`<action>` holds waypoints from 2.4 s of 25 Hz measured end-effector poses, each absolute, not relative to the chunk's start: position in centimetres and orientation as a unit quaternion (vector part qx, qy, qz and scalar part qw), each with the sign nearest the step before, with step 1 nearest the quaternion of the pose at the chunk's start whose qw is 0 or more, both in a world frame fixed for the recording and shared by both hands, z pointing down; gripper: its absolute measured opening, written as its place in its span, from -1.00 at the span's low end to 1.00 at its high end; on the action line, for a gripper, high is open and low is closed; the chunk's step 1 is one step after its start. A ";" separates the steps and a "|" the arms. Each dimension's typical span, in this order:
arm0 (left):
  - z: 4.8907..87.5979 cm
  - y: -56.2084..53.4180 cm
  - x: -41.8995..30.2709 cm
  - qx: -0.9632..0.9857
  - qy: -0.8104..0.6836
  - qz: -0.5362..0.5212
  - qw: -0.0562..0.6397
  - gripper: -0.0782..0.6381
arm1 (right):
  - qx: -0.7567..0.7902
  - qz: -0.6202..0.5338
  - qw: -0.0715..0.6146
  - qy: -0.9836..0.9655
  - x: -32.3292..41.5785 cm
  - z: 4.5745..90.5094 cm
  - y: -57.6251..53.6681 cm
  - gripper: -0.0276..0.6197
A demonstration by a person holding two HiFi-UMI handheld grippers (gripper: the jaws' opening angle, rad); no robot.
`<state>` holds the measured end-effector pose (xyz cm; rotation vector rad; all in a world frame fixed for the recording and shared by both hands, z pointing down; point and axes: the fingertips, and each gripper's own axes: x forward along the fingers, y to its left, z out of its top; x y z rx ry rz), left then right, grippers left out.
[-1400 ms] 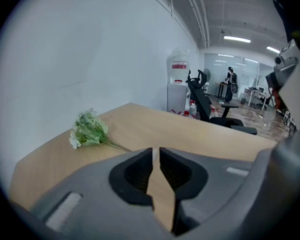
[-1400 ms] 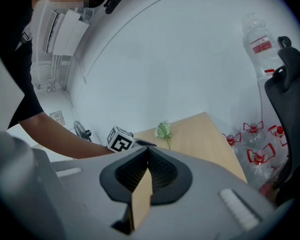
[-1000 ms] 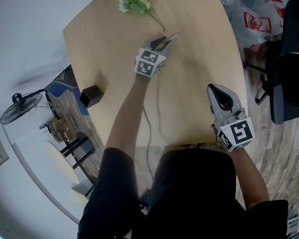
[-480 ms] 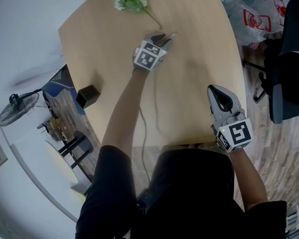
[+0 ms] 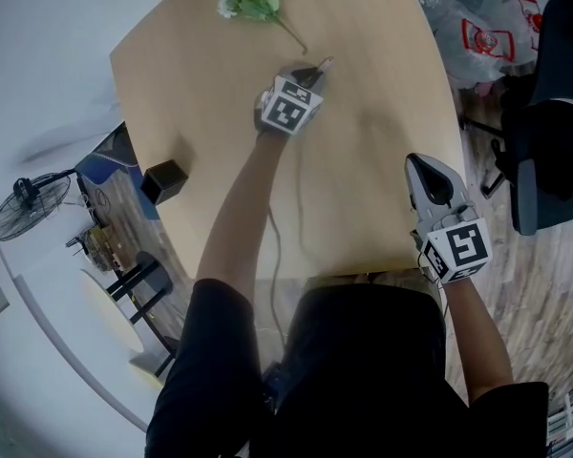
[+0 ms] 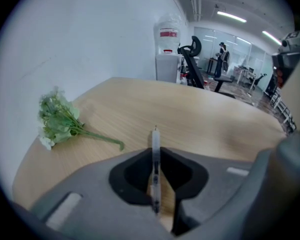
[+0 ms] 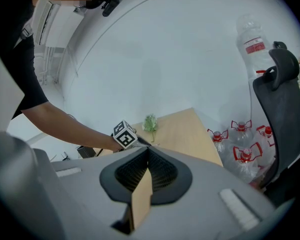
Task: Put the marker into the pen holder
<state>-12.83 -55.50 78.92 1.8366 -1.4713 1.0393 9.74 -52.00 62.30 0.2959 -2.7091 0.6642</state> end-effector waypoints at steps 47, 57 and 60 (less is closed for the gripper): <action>42.3 10.6 -17.6 0.472 -0.871 -0.078 0.115 -0.64 | -0.056 0.073 0.190 -0.977 -8.1 46.2 -4.9 -0.91; 40.9 22.2 -22.1 0.478 -0.870 -0.075 0.094 -0.64 | -0.032 0.073 0.197 -0.977 -12.6 46.0 7.1 -0.91; 40.9 23.1 -23.0 0.468 -0.875 -0.079 0.094 -0.64 | -0.038 0.065 0.192 -0.979 -14.3 45.2 8.1 -0.91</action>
